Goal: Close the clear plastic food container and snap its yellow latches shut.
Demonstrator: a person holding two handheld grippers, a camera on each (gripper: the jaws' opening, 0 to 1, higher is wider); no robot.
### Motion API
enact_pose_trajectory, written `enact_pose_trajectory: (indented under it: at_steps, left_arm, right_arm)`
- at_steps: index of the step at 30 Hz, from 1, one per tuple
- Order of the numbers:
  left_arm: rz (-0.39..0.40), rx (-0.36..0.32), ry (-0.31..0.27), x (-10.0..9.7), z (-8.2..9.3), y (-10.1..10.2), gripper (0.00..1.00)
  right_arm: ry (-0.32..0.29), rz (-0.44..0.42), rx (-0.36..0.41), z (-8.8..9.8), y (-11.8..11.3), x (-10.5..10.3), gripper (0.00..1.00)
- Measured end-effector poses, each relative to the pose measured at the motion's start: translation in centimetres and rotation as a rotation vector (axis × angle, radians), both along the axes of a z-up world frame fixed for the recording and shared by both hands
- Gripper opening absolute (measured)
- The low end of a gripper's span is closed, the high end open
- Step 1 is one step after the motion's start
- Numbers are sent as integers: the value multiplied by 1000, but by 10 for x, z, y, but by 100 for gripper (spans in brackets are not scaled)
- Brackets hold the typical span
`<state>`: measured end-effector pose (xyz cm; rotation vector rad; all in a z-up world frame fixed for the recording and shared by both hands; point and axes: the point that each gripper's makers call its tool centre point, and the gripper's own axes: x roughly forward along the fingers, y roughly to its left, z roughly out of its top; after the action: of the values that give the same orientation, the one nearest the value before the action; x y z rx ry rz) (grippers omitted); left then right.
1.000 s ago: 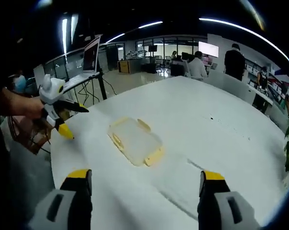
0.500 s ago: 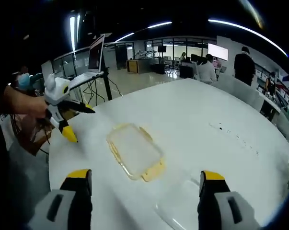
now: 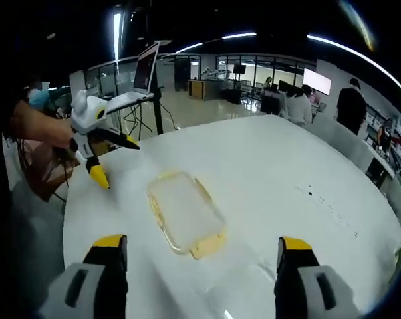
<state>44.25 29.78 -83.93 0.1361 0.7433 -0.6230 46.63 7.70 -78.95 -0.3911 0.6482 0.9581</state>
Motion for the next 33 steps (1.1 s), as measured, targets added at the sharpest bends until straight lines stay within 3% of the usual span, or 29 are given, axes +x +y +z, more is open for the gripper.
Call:
enact_pose_trajectory:
  at_steps: [20,24,26,33]
  left_arm:
    - [-200,60,-17,11,0,-2,99]
    - [-286,88,-25,12,1,-5,99]
    - [-306,67,-20,13,3,-7,99]
    - [-425,101,-49,13,6,-10,99]
  right_arm:
    - [-10,172,-57,-7,16,2,93]
    - [-16,210,-81,-9,19,2,93]
    - [-47,237,-102,-8,21,4,91]
    - [-22,279,-124,-11,27,4,91]
